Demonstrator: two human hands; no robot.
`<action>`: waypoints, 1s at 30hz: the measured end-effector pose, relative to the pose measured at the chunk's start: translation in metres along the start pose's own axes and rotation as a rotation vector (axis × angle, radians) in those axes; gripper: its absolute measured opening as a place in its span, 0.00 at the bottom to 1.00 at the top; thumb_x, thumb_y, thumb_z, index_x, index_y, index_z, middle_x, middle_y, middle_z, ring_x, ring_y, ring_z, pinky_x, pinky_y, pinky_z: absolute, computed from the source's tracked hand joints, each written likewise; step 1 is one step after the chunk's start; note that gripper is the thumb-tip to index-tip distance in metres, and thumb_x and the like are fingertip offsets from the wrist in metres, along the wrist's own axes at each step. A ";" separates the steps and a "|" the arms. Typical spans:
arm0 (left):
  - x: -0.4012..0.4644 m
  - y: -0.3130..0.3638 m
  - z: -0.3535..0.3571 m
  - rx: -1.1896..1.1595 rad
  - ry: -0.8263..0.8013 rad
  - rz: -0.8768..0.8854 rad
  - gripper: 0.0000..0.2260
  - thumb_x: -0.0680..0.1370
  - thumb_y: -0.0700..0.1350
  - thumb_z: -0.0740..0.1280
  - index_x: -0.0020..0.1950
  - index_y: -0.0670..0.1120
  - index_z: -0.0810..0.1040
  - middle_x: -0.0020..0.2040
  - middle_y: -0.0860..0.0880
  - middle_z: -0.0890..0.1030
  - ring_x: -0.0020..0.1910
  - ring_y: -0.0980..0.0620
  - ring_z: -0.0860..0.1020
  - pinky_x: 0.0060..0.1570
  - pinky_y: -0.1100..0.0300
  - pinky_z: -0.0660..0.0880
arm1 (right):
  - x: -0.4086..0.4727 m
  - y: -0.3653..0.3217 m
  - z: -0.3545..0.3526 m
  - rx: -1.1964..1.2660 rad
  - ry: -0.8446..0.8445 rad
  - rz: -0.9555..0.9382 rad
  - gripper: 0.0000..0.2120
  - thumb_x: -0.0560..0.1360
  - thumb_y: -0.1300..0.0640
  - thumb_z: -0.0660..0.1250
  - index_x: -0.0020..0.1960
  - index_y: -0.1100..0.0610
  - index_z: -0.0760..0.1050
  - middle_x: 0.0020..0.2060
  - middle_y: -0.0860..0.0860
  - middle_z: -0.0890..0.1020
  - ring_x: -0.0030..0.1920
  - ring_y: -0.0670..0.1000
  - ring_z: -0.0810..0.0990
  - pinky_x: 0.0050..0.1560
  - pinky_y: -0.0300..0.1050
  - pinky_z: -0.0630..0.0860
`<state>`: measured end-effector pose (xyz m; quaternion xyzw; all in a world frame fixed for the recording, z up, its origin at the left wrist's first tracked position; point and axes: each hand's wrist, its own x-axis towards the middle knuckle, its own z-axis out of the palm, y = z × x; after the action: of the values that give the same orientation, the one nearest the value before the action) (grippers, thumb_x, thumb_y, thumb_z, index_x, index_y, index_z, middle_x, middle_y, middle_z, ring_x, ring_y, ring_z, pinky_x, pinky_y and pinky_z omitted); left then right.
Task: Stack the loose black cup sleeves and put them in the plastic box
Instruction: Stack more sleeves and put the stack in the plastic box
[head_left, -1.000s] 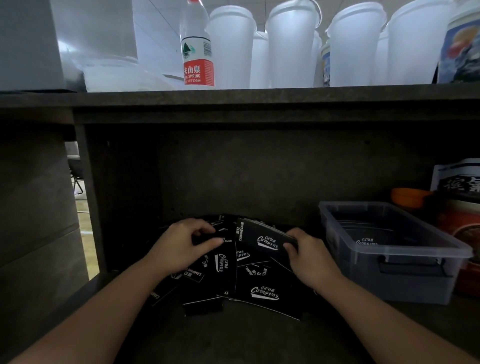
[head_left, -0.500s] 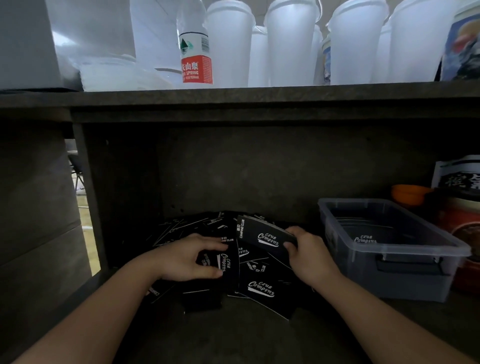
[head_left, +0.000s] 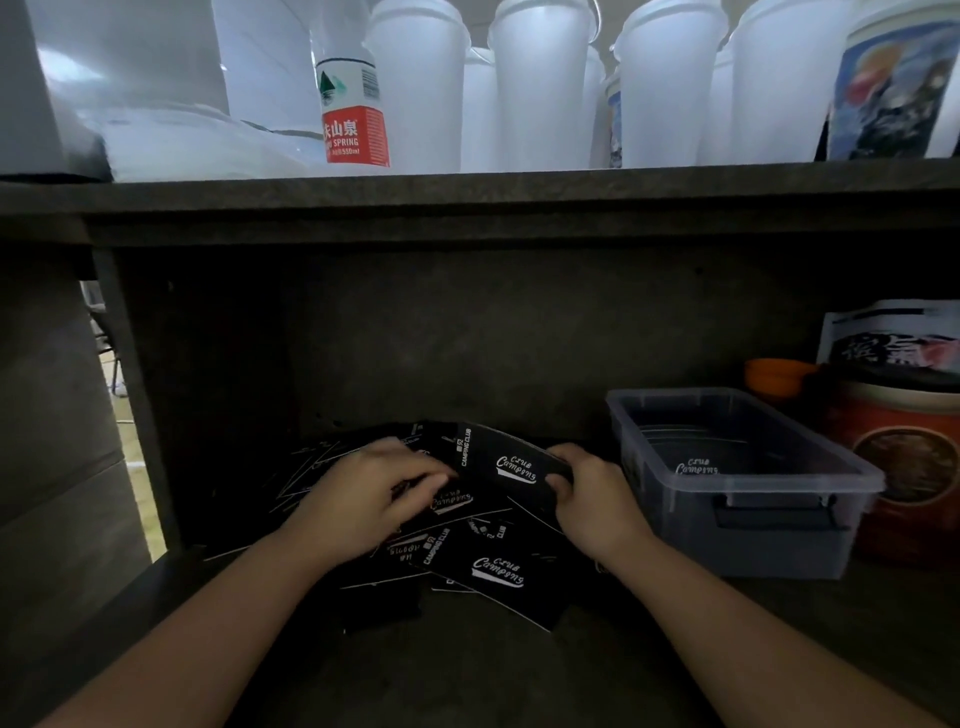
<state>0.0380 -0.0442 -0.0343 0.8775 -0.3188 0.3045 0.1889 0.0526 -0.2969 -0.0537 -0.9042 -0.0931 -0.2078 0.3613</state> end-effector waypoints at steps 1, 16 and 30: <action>0.000 0.000 -0.003 0.020 0.199 0.036 0.22 0.79 0.63 0.55 0.55 0.52 0.83 0.45 0.59 0.81 0.46 0.63 0.75 0.49 0.70 0.71 | 0.000 0.001 0.000 -0.002 0.002 0.001 0.11 0.79 0.62 0.62 0.60 0.54 0.76 0.52 0.53 0.83 0.53 0.51 0.81 0.47 0.35 0.70; 0.002 -0.010 0.025 -0.354 0.296 -0.692 0.01 0.74 0.44 0.73 0.43 0.48 0.83 0.31 0.54 0.82 0.32 0.57 0.82 0.43 0.58 0.80 | -0.003 -0.007 0.004 0.029 -0.174 -0.159 0.18 0.77 0.66 0.61 0.63 0.50 0.74 0.54 0.47 0.80 0.55 0.45 0.78 0.53 0.32 0.72; -0.015 -0.031 -0.012 -0.140 -0.318 -0.574 0.33 0.62 0.65 0.74 0.65 0.61 0.71 0.58 0.62 0.69 0.61 0.61 0.66 0.62 0.64 0.67 | 0.002 -0.002 0.002 0.051 0.048 -0.099 0.14 0.79 0.65 0.61 0.61 0.54 0.76 0.48 0.48 0.80 0.46 0.43 0.76 0.38 0.25 0.66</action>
<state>0.0450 -0.0088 -0.0395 0.9529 -0.1044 0.0752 0.2748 0.0540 -0.2936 -0.0528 -0.8838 -0.1341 -0.2445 0.3755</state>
